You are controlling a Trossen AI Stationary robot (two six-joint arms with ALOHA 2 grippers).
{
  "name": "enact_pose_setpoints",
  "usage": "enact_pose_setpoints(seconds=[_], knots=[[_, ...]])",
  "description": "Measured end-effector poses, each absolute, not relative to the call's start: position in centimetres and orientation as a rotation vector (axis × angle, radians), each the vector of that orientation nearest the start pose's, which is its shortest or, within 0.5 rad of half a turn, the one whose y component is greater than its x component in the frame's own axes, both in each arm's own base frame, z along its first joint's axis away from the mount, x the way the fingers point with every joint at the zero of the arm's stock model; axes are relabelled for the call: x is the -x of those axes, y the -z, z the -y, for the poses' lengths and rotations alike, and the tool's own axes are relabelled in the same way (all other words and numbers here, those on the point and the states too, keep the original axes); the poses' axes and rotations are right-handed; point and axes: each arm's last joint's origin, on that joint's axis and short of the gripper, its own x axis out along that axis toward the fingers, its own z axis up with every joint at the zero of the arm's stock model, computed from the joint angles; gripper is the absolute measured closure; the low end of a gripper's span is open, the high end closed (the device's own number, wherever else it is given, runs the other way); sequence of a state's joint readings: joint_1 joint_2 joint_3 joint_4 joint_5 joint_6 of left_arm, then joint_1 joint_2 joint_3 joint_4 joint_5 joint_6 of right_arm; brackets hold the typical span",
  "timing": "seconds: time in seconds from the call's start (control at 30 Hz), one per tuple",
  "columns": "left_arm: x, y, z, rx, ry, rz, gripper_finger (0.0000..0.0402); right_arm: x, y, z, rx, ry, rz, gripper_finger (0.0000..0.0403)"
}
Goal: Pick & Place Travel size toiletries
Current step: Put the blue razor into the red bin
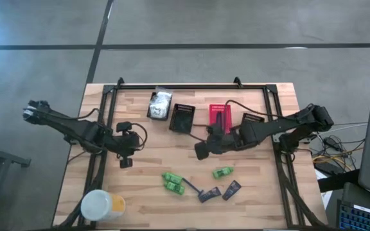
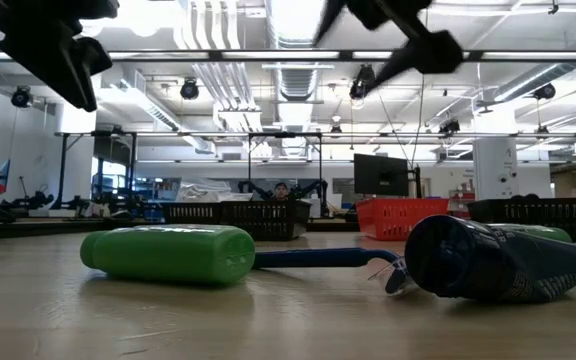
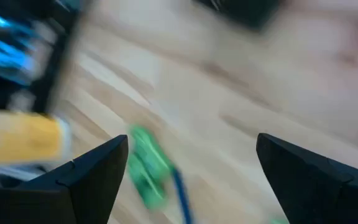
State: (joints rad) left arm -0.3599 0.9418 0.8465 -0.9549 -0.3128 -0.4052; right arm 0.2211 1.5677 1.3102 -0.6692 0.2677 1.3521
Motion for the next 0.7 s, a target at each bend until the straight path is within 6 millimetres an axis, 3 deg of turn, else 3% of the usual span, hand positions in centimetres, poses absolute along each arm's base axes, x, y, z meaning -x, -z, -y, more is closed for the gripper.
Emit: enact_pose_setpoints(seconds=[0.2,0.3,0.43,0.7], knots=[[-15.9,-26.6,4.8,0.049,-0.171,-0.903,0.0312,-30.6,-26.2,-6.8,-1.065,0.723,-1.064,0.0074],[-16.1,-26.3,4.7,0.06,-0.18,-0.892,0.0312,-30.5,-25.9,-7.3,-0.992,0.652,-1.128,0.0083],[-16.2,-26.1,4.5,0.07,-0.201,-0.894,0.0312,-31.7,-25.6,-8.1,-0.944,0.48,-1.132,0.0097],[-16.3,-26.0,4.3,0.103,-0.227,-0.892,0.0312,-33.9,-22.2,-8.9,-0.837,0.314,-1.246,0.0125]])
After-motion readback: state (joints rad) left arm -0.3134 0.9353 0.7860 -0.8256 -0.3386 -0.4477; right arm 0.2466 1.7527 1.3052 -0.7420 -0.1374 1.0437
